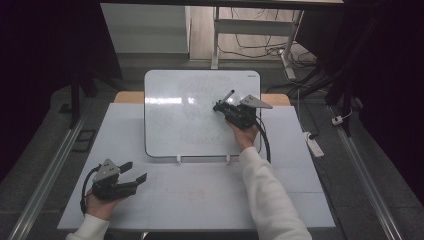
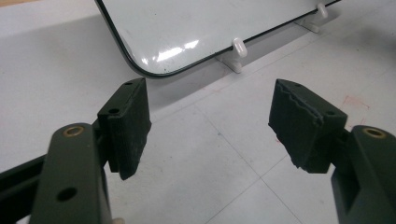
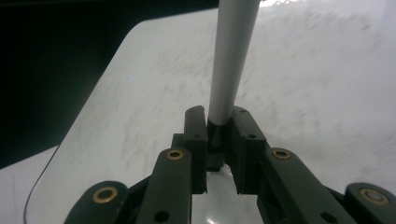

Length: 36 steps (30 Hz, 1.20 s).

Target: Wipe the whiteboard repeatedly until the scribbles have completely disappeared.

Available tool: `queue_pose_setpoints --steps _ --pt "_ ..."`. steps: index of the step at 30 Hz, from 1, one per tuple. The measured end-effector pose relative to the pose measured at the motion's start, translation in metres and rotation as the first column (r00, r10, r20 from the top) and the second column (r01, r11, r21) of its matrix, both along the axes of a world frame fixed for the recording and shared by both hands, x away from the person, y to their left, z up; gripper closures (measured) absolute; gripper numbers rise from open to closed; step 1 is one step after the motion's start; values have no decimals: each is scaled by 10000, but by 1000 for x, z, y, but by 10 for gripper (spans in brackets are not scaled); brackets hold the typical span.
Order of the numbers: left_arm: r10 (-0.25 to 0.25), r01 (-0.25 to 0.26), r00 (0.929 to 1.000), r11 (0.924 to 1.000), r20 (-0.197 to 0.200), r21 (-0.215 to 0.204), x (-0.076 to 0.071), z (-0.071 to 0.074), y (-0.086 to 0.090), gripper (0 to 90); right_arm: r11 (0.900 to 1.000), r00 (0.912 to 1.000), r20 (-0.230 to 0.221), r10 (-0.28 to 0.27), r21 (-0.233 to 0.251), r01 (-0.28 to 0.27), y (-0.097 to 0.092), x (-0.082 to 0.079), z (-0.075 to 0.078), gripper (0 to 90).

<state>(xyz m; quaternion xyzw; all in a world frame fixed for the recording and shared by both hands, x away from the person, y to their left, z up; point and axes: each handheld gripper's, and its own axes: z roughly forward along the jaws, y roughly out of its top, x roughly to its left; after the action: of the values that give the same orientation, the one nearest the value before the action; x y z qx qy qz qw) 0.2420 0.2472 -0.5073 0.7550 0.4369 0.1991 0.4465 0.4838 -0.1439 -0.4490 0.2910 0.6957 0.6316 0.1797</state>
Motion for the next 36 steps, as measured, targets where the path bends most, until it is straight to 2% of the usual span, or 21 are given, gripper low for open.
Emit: queue_pose_setpoints --steps 4,6,8,10,11,14,16,20,22,27,29,33,36 --pt "-9 9 10000 10000 -4 -16 0 0 0 300 10000 10000 -61 55 42 -54 1 0 -1 781" --pt "-5 5 10000 10000 -15 11 1 0 0 300 9992 9991 -183 385 -95 -386 5 -4 -5 781" --pt "-21 21 10000 10000 -8 27 0 0 0 300 9973 9982 -144 576 -451 -582 8 -10 -9 781" --pt "-32 32 10000 10000 -8 31 0 0 -1 300 9968 9981 -170 587 -534 -596 6 -11 -8 781" --pt "-35 35 10000 10000 4 34 0 0 -1 300 9975 9991 -64 423 -571 -426 3 -10 -6 781" --pt "-47 47 10000 10000 30 39 -1 1 -2 300 9999 10000 -80 -13 -173 12 -7 -4 -1 781" --pt "-40 40 10000 10000 32 15 -1 1 -1 300 9998 10000 -19 -60 -186 59 -8 -4 -2 781" --pt "-23 23 10000 10000 3 9 0 0 -1 300 9986 9994 -79 348 -405 -351 -1 -9 -6 781" --pt "-50 50 10000 10000 3 39 0 0 -2 300 9988 9993 -90 367 -312 -370 -3 -6 -5 781" --pt "-8 8 10000 10000 22 7 0 1 -1 300 9992 9994 92 -335 209 333 -10 9 8 782" --pt "-3 3 10000 10000 8 -4 0 0 0 300 9986 9991 91 -420 312 417 -10 13 12 781" --pt "-24 24 10000 10000 -19 21 1 0 0 300 9994 9999 5 -144 318 144 -1 12 9 781" --pt "-40 40 10000 10000 -6 33 0 0 -1 300 9994 9995 -42 319 -104 -320 13 7 5 781"
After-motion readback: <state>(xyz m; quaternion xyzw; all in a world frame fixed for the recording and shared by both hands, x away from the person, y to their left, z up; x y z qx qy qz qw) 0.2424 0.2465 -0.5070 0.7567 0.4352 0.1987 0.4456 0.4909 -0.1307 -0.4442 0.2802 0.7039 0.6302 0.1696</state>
